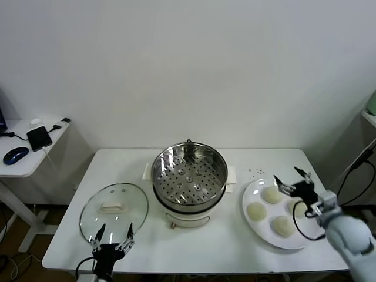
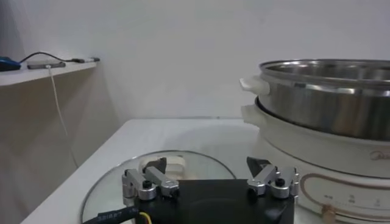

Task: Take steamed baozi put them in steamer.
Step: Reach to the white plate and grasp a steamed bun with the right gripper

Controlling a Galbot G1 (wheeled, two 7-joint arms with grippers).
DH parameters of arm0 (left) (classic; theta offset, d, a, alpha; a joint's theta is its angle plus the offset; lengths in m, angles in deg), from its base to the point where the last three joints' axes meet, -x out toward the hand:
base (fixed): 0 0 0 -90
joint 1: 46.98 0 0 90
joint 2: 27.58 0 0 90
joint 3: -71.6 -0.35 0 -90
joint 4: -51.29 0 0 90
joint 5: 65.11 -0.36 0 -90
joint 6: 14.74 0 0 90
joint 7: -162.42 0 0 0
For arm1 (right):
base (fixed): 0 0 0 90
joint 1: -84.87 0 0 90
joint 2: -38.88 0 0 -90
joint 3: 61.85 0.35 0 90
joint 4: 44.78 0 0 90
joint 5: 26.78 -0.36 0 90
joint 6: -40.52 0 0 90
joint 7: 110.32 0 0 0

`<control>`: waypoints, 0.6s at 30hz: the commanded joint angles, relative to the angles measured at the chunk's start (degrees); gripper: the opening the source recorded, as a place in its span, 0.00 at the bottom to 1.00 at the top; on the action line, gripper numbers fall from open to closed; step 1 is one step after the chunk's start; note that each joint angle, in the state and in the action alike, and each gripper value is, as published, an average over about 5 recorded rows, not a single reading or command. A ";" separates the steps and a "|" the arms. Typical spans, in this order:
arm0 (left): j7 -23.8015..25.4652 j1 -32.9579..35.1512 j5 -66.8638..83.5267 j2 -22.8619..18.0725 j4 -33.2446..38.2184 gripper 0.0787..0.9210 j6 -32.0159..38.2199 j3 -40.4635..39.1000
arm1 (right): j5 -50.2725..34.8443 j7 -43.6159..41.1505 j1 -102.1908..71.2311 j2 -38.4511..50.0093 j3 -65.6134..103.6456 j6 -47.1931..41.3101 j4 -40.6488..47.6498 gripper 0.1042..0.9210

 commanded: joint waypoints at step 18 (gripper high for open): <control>1.50 -0.63 -1.33 -0.17 -1.79 0.88 1.60 -0.12 | 2.02 -36.97 78.79 -5.49 -94.45 0.55 25.31 0.88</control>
